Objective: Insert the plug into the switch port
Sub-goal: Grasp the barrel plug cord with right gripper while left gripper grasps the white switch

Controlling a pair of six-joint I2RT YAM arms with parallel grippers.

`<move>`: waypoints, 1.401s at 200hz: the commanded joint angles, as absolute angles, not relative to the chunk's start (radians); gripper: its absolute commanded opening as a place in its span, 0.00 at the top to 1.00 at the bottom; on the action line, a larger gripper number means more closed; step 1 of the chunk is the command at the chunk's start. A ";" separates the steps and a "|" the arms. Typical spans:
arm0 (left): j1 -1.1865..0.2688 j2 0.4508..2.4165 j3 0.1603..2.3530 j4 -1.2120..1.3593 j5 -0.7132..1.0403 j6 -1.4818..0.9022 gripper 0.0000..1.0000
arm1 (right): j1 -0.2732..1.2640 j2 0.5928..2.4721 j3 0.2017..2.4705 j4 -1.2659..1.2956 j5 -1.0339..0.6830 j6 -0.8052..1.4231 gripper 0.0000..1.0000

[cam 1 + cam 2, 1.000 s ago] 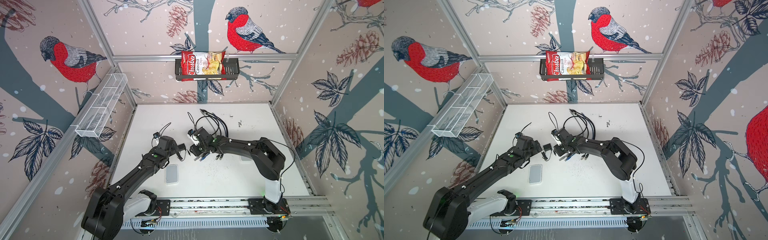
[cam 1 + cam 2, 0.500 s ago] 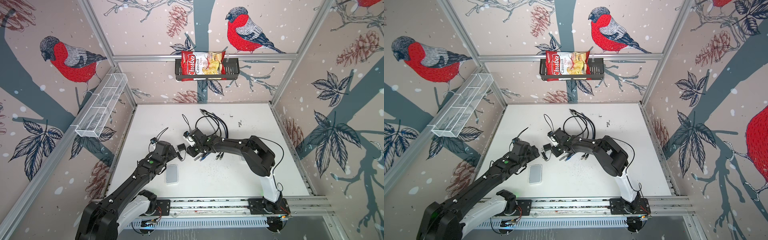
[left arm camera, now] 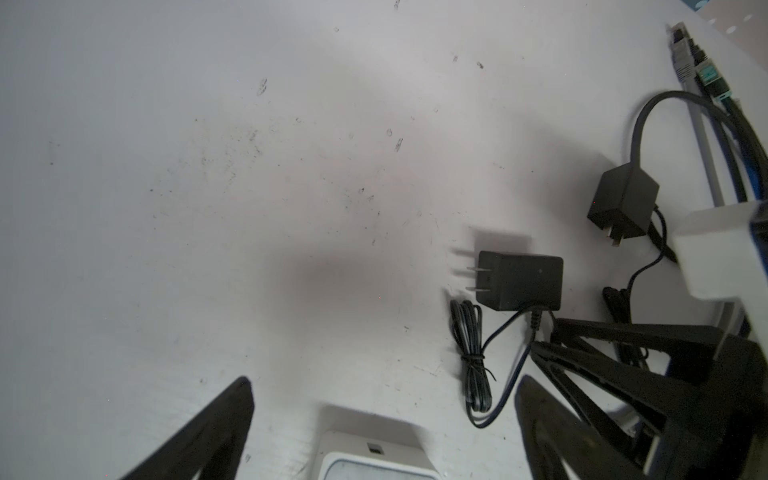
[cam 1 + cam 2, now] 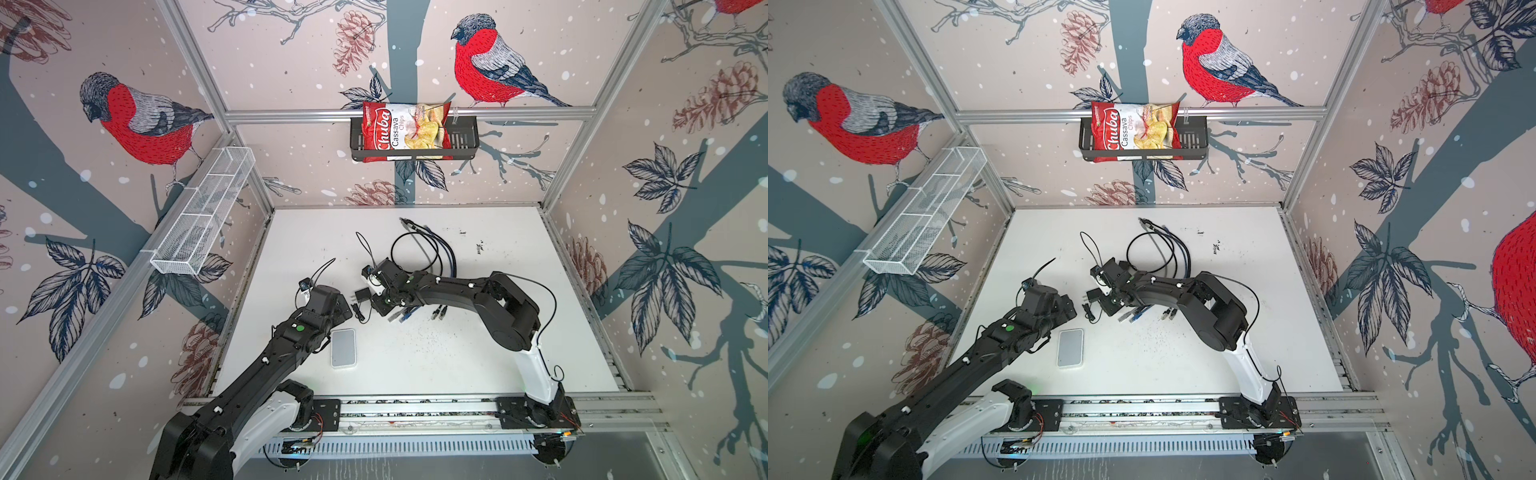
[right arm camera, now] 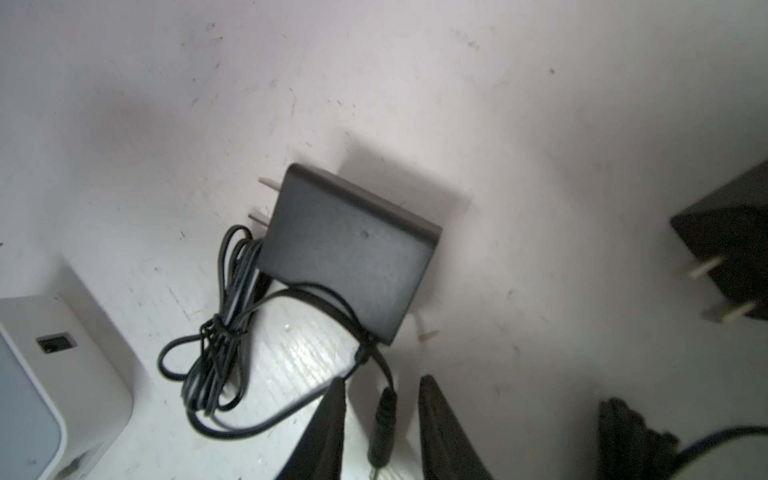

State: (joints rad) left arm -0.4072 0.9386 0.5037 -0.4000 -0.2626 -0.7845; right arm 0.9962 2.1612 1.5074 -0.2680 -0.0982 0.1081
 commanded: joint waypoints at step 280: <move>-0.408 0.926 0.503 -0.389 -0.216 -0.724 0.03 | 0.984 2.210 1.610 -0.347 -0.128 0.109 0.98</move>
